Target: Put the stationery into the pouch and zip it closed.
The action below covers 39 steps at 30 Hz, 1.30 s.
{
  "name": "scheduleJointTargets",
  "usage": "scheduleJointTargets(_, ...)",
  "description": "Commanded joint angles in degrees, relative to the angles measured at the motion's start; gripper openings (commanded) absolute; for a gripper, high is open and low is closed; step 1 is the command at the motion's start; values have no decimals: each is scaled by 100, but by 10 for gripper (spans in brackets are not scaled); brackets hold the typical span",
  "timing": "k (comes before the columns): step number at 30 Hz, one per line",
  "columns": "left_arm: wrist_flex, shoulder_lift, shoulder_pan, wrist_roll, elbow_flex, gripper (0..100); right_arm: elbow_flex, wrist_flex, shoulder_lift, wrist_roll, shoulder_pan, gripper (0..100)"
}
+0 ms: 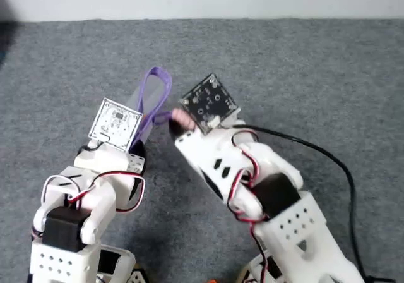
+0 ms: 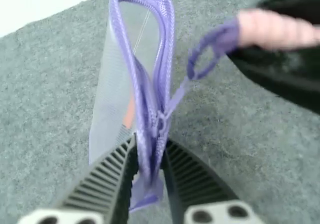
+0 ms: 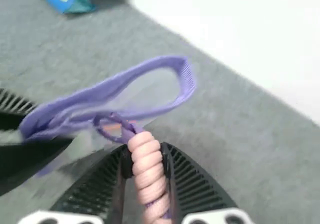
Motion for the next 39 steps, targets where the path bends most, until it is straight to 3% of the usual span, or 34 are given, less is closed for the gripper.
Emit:
scheduleJointTargets(1, -35, -97, -26, 70, -66, 11, -580, -690, 207, 53, 567, 6)
scheduleJointTargets(14, -44, -123, -18, 123, -66, 11, -624, -2589, 1596, -70, 1684, 6)
scheduleJointTargets(25, 404, -1240, 18, 193, 374, 11, -659, -4004, 2826, -105, 2536, 6)
scheduleJointTargets(34, 853, -1811, 18, 193, 382, 11, -1732, -4092, 4154, -105, 2835, 6)
scheduleJointTargets(39, 844, -1960, 18, 202, 365, 13, -1996, -3802, 4171, -97, 2791, 6)
